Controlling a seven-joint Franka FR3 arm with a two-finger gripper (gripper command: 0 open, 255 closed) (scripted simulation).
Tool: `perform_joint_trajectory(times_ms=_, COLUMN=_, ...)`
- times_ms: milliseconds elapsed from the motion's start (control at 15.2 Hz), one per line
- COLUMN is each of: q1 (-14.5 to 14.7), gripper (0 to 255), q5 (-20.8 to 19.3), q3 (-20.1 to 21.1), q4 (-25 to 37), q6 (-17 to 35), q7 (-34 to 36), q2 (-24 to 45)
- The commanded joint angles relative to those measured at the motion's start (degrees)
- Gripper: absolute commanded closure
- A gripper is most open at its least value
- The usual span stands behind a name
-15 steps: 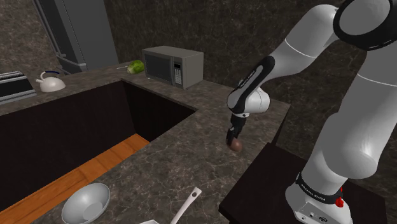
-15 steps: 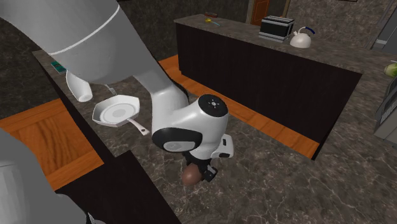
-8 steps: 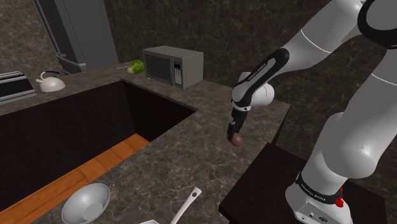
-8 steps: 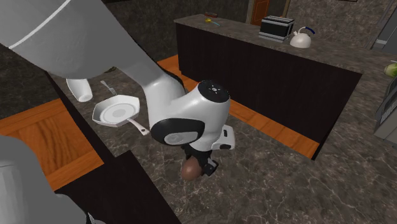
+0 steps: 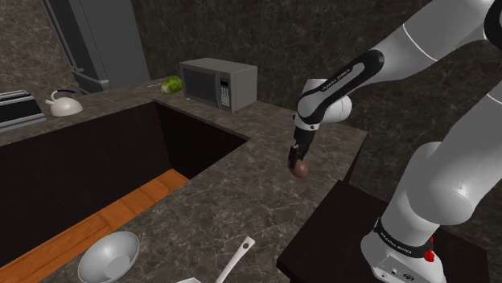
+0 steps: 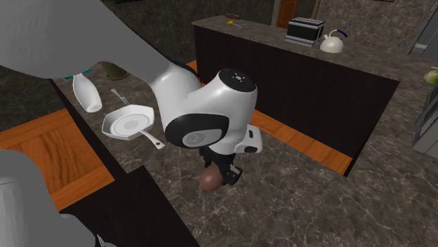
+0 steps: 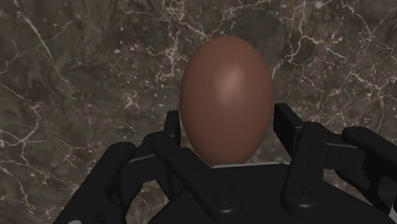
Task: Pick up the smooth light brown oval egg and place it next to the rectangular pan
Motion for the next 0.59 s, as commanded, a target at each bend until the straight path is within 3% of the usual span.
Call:
perform_joint_trajectory(times_ms=0, q1=0.75, gripper=255, q5=0.18, q3=1.13, q4=0.55, q6=-0.65, q7=1.81, q2=-0.35)
perform_joint_trajectory(times_ms=528, q1=7.88, gripper=255, q5=5.07, q3=8.55, q4=6.32, q6=1.53, q7=11.98, q2=5.90)
